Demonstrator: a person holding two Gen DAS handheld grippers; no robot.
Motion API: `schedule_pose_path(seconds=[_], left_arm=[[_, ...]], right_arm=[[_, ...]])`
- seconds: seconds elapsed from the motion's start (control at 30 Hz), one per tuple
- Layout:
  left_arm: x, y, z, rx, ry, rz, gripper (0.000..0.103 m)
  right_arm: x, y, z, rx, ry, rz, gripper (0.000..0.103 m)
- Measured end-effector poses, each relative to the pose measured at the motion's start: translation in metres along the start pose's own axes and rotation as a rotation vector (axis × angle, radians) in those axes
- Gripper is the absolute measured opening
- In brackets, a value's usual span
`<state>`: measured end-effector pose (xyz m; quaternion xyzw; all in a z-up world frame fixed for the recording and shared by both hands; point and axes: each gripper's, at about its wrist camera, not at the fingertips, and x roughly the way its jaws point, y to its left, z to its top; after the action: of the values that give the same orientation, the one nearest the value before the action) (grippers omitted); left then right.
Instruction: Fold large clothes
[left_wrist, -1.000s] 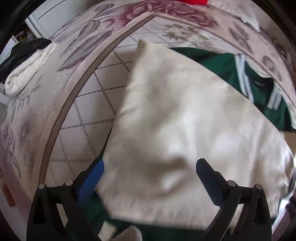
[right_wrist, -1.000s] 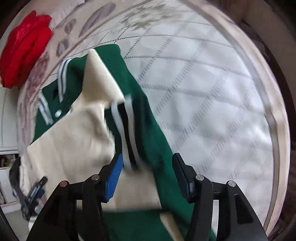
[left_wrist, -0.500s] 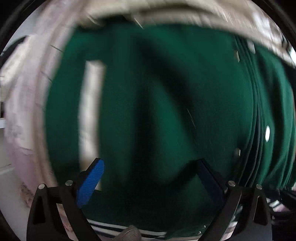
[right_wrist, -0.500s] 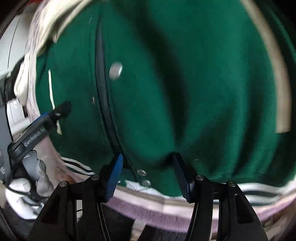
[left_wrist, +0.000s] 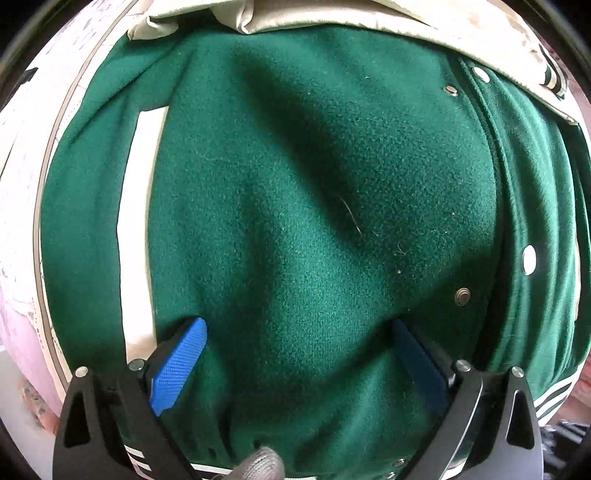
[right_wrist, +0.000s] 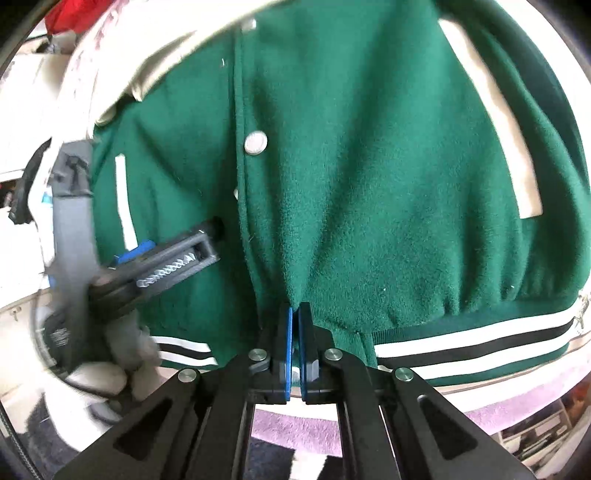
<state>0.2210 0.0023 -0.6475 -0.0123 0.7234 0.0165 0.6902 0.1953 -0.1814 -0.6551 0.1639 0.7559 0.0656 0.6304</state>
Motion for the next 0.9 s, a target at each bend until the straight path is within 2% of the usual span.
schedule_pose_path(seconds=[0.2, 0.27, 0.3, 0.37, 0.43, 0.47, 0.57, 0.63, 0.7, 0.77, 0.83, 0.87, 0.9], left_arm=[[-0.003, 0.006, -0.013, 0.001, -0.018, 0.002, 0.103], [-0.012, 0.011, -0.01, -0.009, -0.024, 0.007, 0.103], [-0.017, 0.013, -0.008, -0.017, -0.034, 0.011, 0.103], [-0.034, 0.015, -0.008, -0.015, -0.084, 0.033, 0.103], [-0.058, 0.006, -0.008, 0.018, -0.163, 0.065, 0.103], [-0.065, -0.001, -0.008, 0.029, -0.181, 0.063, 0.103], [-0.076, -0.036, -0.012, 0.067, -0.207, 0.028, 0.103], [-0.068, -0.067, -0.012, 0.092, -0.204, 0.048, 0.103], [-0.052, -0.094, -0.011, 0.109, -0.206, 0.118, 0.103], [-0.032, -0.109, -0.009, 0.1, -0.184, 0.18, 0.103], [-0.015, -0.109, -0.008, 0.062, -0.146, 0.2, 0.103], [-0.013, -0.106, -0.007, 0.03, -0.141, 0.183, 0.103], [-0.012, -0.103, -0.008, 0.008, -0.138, 0.17, 0.103]], right_arm=[[0.032, -0.003, 0.002, 0.014, 0.065, -0.004, 0.003], [0.026, -0.009, 0.006, 0.008, 0.08, 0.02, 0.01], [0.021, -0.013, 0.01, 0.005, 0.096, 0.036, 0.015], [0.006, -0.025, 0.018, 0.025, 0.155, 0.114, 0.049], [-0.025, -0.052, 0.016, 0.064, 0.126, 0.161, 0.065], [-0.047, -0.069, 0.014, 0.093, 0.072, 0.137, 0.067], [-0.094, -0.123, 0.01, 0.186, -0.044, 0.058, 0.067], [-0.106, -0.15, 0.011, 0.214, -0.107, 0.019, 0.067], [-0.115, -0.182, 0.032, 0.216, -0.145, -0.041, 0.067], [-0.109, -0.211, 0.061, 0.184, -0.166, -0.063, 0.067], [-0.1, -0.23, 0.093, 0.133, -0.152, -0.12, 0.067], [-0.091, -0.238, 0.103, 0.114, -0.129, -0.107, 0.056], [-0.084, -0.246, 0.108, 0.117, -0.116, -0.075, 0.037]])
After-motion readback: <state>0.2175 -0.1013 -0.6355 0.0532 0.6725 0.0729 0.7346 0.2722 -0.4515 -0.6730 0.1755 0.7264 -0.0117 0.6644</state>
